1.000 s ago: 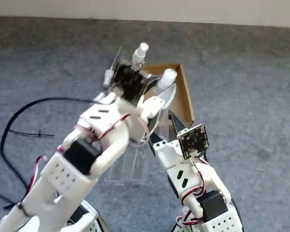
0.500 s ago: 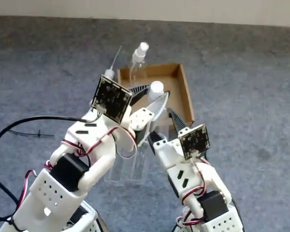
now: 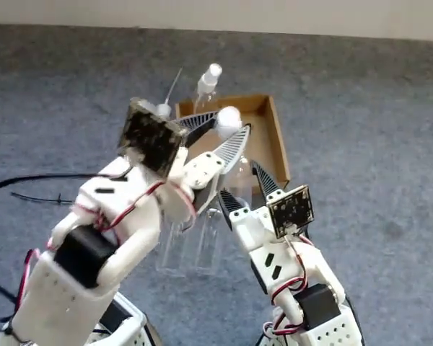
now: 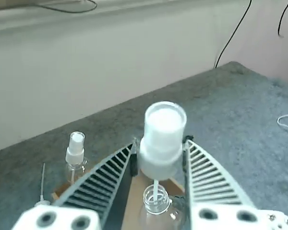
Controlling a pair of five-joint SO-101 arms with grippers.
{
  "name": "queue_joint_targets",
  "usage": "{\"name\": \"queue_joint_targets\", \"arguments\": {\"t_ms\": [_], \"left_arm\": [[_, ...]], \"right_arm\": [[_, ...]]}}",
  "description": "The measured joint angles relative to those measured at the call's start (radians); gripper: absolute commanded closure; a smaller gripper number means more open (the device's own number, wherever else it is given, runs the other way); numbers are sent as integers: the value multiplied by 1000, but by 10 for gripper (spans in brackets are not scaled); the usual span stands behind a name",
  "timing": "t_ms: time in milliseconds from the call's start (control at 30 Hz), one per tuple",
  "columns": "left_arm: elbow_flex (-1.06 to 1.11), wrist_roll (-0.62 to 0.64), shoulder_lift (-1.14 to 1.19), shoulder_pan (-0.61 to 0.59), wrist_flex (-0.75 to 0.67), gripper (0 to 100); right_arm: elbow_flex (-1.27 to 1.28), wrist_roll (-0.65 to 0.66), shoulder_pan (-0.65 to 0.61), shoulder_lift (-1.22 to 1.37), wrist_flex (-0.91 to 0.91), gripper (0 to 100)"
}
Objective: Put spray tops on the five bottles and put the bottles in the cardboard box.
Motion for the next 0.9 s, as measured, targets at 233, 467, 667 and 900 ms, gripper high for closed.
{"name": "queue_joint_targets", "arguments": {"t_ms": [233, 467, 667, 900], "left_arm": [[0, 0, 81, 5, 3, 787], [-51, 0, 89, -38, 3, 856], [-66, 0, 92, -176, 5, 857], [-46, -54, 92, -178, 20, 860]], "right_arm": [[0, -2, 0, 0, 0, 991], [0, -2, -2, 0, 0, 993], [0, -2, -2, 0, 0, 993], [0, -2, -2, 0, 0, 993]]}}
